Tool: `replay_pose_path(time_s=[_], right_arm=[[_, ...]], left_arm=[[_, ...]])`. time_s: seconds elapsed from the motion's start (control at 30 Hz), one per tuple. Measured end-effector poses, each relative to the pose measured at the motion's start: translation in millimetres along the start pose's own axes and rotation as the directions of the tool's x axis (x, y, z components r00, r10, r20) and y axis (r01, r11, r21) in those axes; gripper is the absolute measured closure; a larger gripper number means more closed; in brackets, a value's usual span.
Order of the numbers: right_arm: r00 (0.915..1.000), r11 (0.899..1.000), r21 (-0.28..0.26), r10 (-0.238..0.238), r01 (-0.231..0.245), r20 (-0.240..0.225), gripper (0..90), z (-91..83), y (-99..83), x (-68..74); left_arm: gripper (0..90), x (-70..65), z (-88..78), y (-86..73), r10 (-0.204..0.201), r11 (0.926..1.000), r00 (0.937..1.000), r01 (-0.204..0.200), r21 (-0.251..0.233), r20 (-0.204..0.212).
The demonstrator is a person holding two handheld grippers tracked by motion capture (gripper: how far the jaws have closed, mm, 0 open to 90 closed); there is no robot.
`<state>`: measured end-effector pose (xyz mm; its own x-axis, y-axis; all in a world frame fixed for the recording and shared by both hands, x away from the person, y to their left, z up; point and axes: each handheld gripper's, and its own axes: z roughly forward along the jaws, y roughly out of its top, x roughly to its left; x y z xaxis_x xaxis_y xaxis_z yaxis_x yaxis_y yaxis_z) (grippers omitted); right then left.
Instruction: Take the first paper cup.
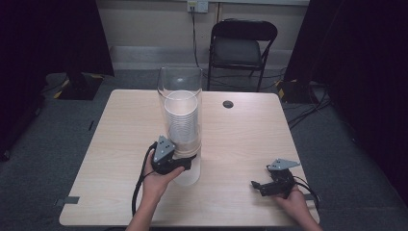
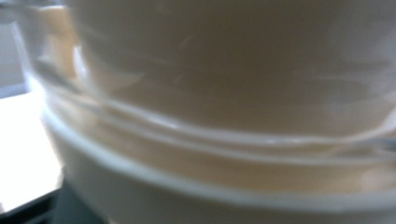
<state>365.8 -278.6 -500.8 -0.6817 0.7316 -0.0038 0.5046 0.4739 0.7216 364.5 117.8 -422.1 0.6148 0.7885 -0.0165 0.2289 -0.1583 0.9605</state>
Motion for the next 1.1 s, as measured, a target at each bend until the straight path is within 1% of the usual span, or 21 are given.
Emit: replay_pose_path(time_s=[0.03,0.07,0.13,0.2,0.27,0.3,0.37,0.4,0.43,0.47,0.57,0.63,0.7,0.73,0.77,0.87,0.9,1.0,1.03,1.07,1.1], right_arm=[[1.0000,1.000,0.000,0.000,0.000,0.001,5.5,0.0,0.0,0.0],[1.0000,1.000,0.000,0.000,0.000,0.000,5.5,0.0,0.0,0.0],[1.0000,1.000,0.000,0.000,0.000,0.001,5.5,0.0,0.0,0.0],[1.0000,1.000,0.000,0.000,0.000,0.001,5.5,0.0,0.0,0.0],[1.0000,1.000,0.000,0.000,0.000,0.001,5.6,0.0,0.0,0.0],[1.0000,1.000,0.000,0.000,0.000,0.001,5.5,0.0,0.0,0.0],[1.0000,1.000,0.000,0.000,0.000,0.001,5.5,0.0,0.0,0.0],[1.0000,1.000,0.000,0.000,0.000,0.001,5.5,0.0,-0.1,0.1],[1.0000,1.000,0.000,-0.001,0.001,0.001,5.5,0.0,-0.1,0.1],[1.0000,1.000,0.000,0.000,0.000,0.002,5.5,0.0,-0.1,0.1],[1.0000,1.000,0.000,0.000,0.000,0.002,5.5,0.0,-0.1,0.1],[1.0000,1.000,-0.001,0.001,-0.001,0.002,5.5,0.0,-0.1,0.2],[1.0000,1.000,0.000,0.000,0.000,0.002,5.5,0.0,-0.1,0.2],[1.0000,1.000,0.000,0.000,0.000,0.002,5.5,0.0,-0.1,0.2],[1.0000,1.000,0.000,0.000,0.000,0.002,5.5,0.0,-0.1,0.1],[1.0000,1.000,0.000,0.000,0.000,0.002,5.5,0.0,-0.1,0.1],[1.0000,1.000,0.000,0.000,0.000,0.002,5.5,0.0,-0.1,0.2],[1.0000,1.000,0.000,0.001,-0.001,0.002,5.5,0.1,0.0,0.2],[1.0000,1.000,-0.001,0.001,-0.001,0.002,5.6,0.0,-0.1,0.2],[1.0000,1.000,0.000,0.001,-0.001,0.002,5.6,0.1,0.0,0.2],[1.0000,1.000,-0.001,0.001,-0.001,0.002,5.6,0.1,0.0,0.3]], left_arm=[[33.4,0.7,0.4,-0.7,-0.005,1.0000,1.0000,0.005,-0.004,0.001],[33.5,0.9,0.9,-1.1,-0.011,0.9999,0.9999,0.011,-0.010,0.004],[34.1,0.6,0.3,-2.6,0.000,0.9999,1.0000,0.000,-0.013,0.001],[34.4,0.1,-0.1,-6.9,0.001,0.9992,1.0000,-0.001,-0.039,0.007],[34.7,0.6,-0.3,-8.1,0.013,0.9991,0.9999,-0.012,-0.039,0.006],[34.8,0.0,0.3,-8.4,0.006,0.9990,1.0000,-0.005,-0.044,0.005],[35.1,-0.2,0.7,-9.0,0.020,0.9986,0.9998,-0.019,-0.049,0.004],[35.2,-1.8,0.7,-10.1,0.009,0.9989,1.0000,-0.009,-0.047,-0.003],[35.3,-2.1,0.8,-11.8,0.023,0.9980,0.9997,-0.023,-0.059,-0.004],[35.3,-2.0,0.5,-13.2,0.019,0.9976,0.9998,-0.019,-0.066,0.005],[35.5,-2.8,0.8,-18.6,0.005,0.9959,1.0000,-0.005,-0.090,0.006],[35.7,-3.5,-0.1,-19.7,0.043,0.9962,0.9990,-0.044,-0.075,-0.006],[35.8,-5.5,-0.4,-19.4,0.039,0.9968,0.9992,-0.040,-0.069,-0.010],[35.9,-3.7,-1.5,-17.6,0.069,0.9963,0.9976,-0.069,-0.051,-0.010],[35.9,-4.2,-1.9,-17.9,0.047,0.9977,0.9987,-0.048,-0.048,-0.019],[36.0,-3.3,-2.2,-17.8,0.059,0.9975,0.9982,-0.059,-0.038,-0.013],[36.0,-4.0,-1.9,-17.8,0.056,0.9975,0.9982,-0.057,-0.042,-0.023],[36.0,-2.5,-1.6,-17.2,0.067,0.9970,0.9977,-0.068,-0.038,-0.008],[36.0,-1.6,-1.8,-16.7,0.059,0.9979,0.9982,-0.059,-0.025,-0.010],[35.9,-2.2,-1.0,-15.7,0.041,0.9988,0.9991,-0.041,-0.028,-0.007],[35.9,-1.9,-0.8,-15.7,0.040,0.9988,0.9992,-0.040,-0.027,0.000]])
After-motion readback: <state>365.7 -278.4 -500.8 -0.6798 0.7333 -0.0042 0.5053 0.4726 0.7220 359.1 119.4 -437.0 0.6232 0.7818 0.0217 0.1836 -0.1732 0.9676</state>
